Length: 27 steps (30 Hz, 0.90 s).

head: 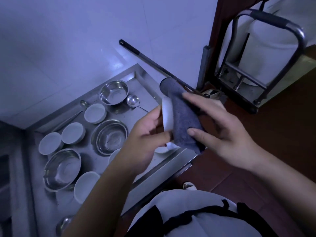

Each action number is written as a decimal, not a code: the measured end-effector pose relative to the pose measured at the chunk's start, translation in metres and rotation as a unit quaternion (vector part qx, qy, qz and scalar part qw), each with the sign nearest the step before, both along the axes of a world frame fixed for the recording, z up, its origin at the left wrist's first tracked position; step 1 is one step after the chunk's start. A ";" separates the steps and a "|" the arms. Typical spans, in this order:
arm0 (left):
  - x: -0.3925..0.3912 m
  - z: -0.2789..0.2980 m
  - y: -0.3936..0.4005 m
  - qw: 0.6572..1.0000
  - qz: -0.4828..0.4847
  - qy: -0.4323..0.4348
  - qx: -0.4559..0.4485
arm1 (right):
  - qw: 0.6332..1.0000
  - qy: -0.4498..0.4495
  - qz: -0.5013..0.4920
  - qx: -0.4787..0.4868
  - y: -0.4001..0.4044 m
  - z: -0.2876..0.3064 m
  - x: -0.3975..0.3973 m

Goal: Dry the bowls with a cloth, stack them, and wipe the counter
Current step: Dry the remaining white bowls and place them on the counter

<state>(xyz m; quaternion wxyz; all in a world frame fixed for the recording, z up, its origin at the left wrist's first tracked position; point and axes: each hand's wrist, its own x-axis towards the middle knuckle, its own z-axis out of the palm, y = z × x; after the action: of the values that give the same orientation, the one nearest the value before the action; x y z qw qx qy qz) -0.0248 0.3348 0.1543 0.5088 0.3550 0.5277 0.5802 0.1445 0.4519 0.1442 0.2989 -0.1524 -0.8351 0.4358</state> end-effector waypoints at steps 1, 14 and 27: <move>-0.001 0.001 0.002 1.000 -0.003 0.005 -0.003 | 1.000 -0.010 0.005 0.014 0.004 0.002 0.000; 0.011 0.018 0.007 0.998 -0.035 0.047 -0.026 | 0.971 -0.059 0.194 -0.128 0.058 0.029 -0.011; 0.005 0.021 -0.004 0.968 0.069 -0.169 0.173 | 0.897 0.066 0.142 -0.414 0.039 0.012 -0.027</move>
<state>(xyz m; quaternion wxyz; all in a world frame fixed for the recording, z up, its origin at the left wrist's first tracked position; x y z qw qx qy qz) -0.0199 0.3306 0.1754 0.4803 0.2971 0.3485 0.7481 0.1180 0.4908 0.1559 0.1979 -0.1135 -0.5702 0.7892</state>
